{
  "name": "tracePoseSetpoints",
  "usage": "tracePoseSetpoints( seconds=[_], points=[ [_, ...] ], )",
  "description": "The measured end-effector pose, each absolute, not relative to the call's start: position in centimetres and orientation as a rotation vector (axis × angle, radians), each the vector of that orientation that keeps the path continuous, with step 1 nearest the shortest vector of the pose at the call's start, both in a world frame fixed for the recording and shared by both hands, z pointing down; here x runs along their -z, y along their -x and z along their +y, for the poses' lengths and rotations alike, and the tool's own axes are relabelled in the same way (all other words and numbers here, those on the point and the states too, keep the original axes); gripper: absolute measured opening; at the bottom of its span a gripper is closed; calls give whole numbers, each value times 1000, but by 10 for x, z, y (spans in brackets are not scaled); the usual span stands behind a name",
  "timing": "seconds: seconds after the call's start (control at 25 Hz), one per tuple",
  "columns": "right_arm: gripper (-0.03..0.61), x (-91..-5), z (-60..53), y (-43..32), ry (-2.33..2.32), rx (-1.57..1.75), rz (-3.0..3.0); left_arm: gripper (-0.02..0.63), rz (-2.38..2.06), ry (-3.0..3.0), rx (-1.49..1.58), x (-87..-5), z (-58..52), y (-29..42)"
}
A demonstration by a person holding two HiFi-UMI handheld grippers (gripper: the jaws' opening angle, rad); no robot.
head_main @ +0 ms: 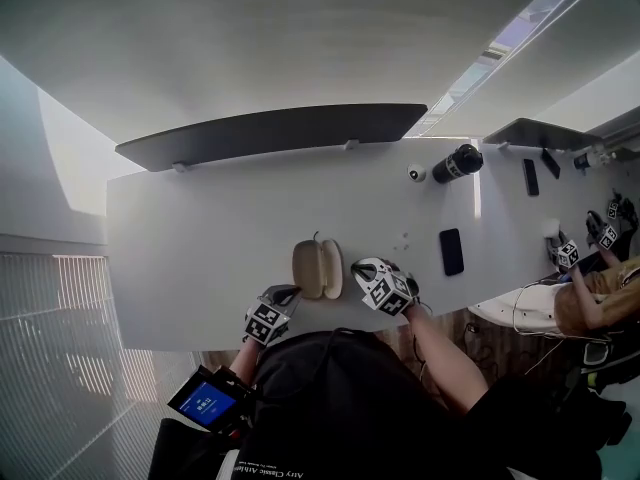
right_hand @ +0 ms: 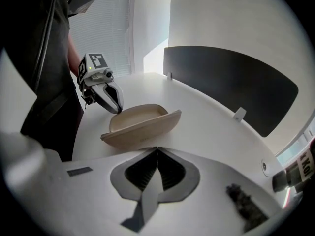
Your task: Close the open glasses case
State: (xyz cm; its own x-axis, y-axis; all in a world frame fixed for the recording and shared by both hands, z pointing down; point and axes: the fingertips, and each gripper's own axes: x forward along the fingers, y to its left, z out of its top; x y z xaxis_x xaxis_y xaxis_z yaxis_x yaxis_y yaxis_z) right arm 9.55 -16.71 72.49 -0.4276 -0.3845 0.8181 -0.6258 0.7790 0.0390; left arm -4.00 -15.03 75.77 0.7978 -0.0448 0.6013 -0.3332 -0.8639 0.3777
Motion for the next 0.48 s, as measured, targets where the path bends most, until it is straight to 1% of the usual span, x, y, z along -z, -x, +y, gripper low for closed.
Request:
tracePoseSetpoints(
  seconds=[0.48],
  points=[
    [6, -738, -176, -79, -671, -347, -2089, 12, -284, -2507, -826, -757, -156, 40]
  ],
)
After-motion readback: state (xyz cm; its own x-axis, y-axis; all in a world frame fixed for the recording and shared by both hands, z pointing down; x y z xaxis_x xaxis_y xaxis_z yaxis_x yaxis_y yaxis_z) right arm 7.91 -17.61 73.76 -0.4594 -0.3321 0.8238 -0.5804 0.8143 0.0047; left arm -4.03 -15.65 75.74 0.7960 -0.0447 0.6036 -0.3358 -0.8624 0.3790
